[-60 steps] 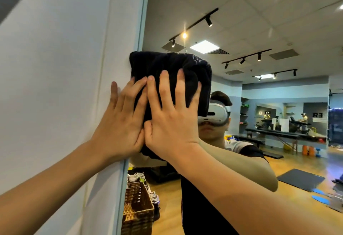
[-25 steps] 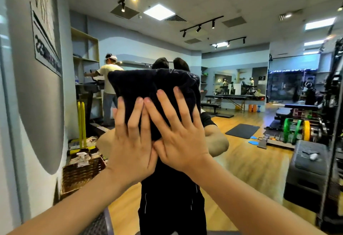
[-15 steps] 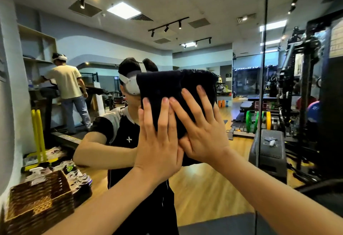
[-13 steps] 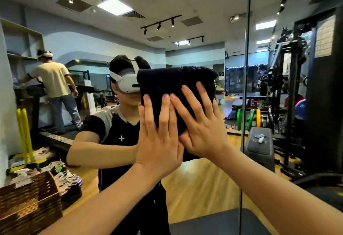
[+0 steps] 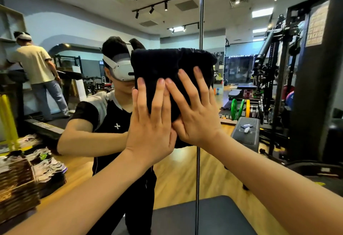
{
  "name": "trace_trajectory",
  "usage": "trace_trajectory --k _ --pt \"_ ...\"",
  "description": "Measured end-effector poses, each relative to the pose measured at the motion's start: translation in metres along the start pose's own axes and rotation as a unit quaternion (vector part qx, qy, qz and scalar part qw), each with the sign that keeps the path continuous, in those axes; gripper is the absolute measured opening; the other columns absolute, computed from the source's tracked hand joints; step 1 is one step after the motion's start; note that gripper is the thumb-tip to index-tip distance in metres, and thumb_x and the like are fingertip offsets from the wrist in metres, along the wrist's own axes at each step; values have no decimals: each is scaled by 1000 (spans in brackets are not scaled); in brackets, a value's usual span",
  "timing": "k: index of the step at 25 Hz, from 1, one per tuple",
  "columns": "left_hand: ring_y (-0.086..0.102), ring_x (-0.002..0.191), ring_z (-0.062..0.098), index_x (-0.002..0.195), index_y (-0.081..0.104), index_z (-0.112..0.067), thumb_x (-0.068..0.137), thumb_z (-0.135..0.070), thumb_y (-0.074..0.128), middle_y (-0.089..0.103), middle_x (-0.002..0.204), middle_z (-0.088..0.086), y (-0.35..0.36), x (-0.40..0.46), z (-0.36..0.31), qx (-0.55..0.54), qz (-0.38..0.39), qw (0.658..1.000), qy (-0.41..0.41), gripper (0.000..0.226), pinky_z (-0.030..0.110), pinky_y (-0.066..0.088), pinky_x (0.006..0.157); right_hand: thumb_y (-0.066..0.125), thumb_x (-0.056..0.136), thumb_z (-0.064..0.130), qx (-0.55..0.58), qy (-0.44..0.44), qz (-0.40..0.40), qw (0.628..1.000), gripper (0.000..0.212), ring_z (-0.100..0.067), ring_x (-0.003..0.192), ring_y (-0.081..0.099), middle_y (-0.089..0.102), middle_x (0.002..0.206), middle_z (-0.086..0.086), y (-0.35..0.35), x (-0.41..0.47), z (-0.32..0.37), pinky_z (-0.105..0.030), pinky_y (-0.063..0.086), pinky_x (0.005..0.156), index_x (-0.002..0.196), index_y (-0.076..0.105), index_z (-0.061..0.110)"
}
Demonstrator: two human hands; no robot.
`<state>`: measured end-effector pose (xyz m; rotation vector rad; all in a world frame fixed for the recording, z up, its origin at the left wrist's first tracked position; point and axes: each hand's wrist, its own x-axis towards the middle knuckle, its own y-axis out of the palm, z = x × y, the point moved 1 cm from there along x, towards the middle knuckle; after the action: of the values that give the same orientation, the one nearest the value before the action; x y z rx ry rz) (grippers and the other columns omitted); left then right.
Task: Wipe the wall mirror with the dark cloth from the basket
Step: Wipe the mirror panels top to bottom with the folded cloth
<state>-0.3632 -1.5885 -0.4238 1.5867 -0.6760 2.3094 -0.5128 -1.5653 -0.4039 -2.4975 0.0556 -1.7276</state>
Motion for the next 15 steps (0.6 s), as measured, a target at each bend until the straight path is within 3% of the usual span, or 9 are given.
trace_trajectory --k 10,15 --pt "10 149 52 157 20 6 96 -35 51 10 163 19 13 -98 -25 -16 65 997 42 79 60 16 124 44 91 45 12 38 68 997 72 -46 153 16 22 164 -15 -1 -106 41 -62 36 111 157 31 19" --pt "15 150 49 157 20 6 103 -29 42 13 163 21 8 -109 -20 -11 52 998 17 67 57 18 125 43 90 44 15 63 90 994 76 -47 154 10 19 165 -14 1 -102 65 -69 28 114 159 24 20"
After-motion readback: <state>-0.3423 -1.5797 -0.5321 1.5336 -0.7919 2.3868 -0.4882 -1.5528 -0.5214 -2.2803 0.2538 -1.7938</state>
